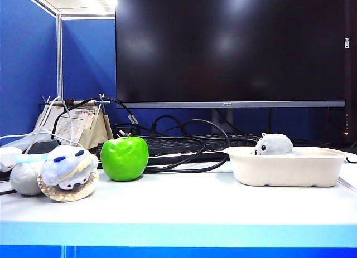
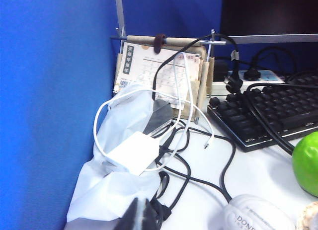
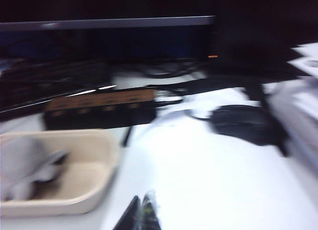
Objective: Identity fluffy octopus among items on the table, put them into the paper lunch box.
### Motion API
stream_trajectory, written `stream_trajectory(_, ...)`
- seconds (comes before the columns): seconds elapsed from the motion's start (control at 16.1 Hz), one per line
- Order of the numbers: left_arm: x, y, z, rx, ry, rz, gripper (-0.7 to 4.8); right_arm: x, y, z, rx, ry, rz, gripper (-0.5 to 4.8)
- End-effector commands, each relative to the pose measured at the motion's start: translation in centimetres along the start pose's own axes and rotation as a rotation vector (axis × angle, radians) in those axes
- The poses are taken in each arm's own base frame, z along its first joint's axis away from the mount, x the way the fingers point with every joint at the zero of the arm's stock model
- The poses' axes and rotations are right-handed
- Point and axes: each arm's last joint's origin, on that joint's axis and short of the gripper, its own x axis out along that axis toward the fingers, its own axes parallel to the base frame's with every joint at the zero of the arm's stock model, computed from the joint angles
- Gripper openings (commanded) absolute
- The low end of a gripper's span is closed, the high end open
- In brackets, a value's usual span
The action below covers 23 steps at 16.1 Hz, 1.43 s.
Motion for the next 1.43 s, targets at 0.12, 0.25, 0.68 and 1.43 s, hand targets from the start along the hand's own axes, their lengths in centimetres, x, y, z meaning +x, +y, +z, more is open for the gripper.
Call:
stream_trajectory(0.12, -0.02, 0.0, 0.11, -0.002, -0.011, -0.003, -0.05, 0.02, -1.06, 0.38, 0.013, -0.027, -0.122, -0.01)
stream_trajectory(0.25, -0.02, 0.0, 0.11, -0.002, -0.011, -0.003, -0.05, 0.01, -1.16, 0.38, 0.014, -0.027, -0.144, -0.01)
stream_trajectory(0.68, -0.02, 0.0, 0.11, -0.002, -0.011, -0.003, -0.05, 0.01, -1.16, 0.37, 0.014, -0.026, -0.143, -0.01)
stream_trajectory(1.43, -0.02, 0.0, 0.11, -0.002, -0.011, -0.003, -0.05, 0.01, -1.16, 0.37, 0.014, -0.026, -0.143, -0.01)
